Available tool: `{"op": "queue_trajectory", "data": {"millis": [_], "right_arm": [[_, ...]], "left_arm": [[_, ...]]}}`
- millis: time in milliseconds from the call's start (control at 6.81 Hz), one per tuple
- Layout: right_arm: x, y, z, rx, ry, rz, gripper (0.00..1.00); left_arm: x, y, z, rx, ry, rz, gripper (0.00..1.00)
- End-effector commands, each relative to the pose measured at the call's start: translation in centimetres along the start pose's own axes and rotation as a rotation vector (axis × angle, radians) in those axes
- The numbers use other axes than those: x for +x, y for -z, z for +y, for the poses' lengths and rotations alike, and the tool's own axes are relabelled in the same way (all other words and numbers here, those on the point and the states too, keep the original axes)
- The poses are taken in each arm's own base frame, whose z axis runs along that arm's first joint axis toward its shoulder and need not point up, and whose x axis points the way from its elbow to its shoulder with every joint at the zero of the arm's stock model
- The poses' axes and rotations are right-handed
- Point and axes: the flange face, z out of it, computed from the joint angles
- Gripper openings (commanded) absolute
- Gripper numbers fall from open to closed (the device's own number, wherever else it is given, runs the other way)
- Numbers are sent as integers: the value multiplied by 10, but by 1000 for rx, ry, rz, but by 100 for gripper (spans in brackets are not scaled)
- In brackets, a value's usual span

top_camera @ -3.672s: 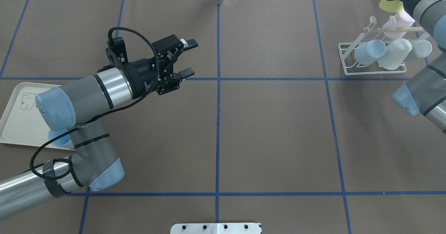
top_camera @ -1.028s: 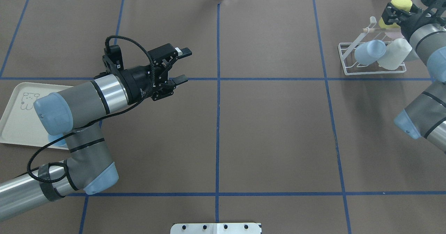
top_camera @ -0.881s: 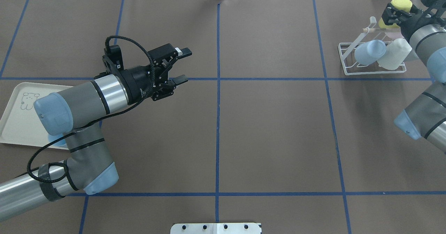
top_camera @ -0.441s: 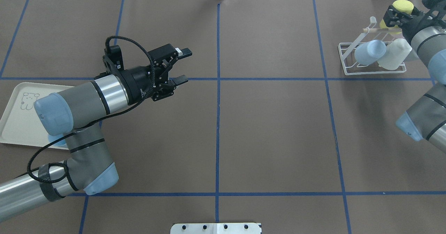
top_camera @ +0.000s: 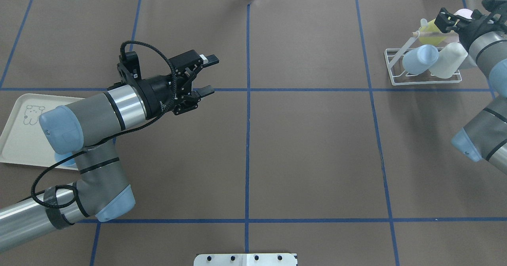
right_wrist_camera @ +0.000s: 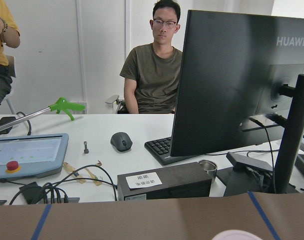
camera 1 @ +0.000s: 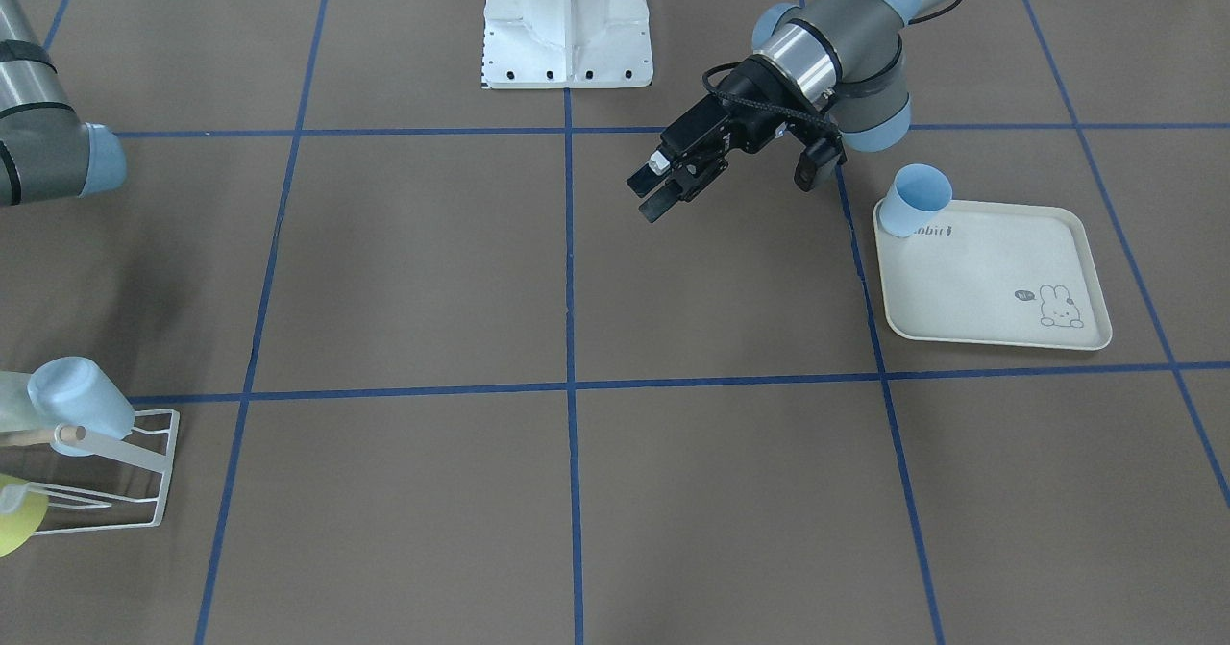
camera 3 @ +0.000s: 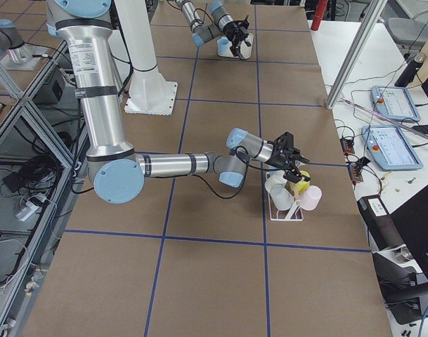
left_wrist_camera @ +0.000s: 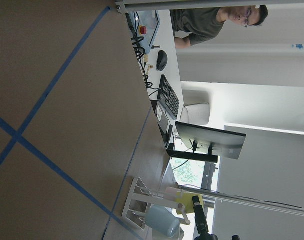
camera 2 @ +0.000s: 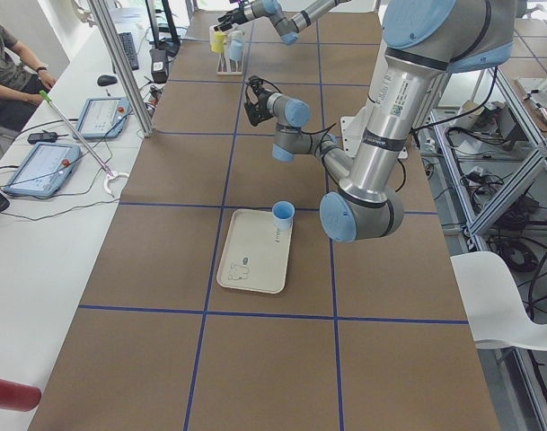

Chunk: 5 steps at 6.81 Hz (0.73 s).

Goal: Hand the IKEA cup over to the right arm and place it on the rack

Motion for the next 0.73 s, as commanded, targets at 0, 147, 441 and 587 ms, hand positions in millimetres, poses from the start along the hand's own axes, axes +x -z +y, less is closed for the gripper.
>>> {"op": "queue_trajectory", "data": {"millis": [0, 147, 441, 587], "right_arm": [[-1, 1, -1, 0, -4, -11, 100], [-8, 4, -8, -8, -13, -42, 100], [9, 14, -62, -59, -62, -124, 100], [24, 17, -83, -107, -79, -166, 100]], "left_arm": [[2, 0, 1, -1, 0, 2, 100], [5, 0, 1, -2, -1, 5, 100], [21, 8, -17, -19, -80, -21, 100], [29, 21, -38, -23, -100, -70, 100]]}}
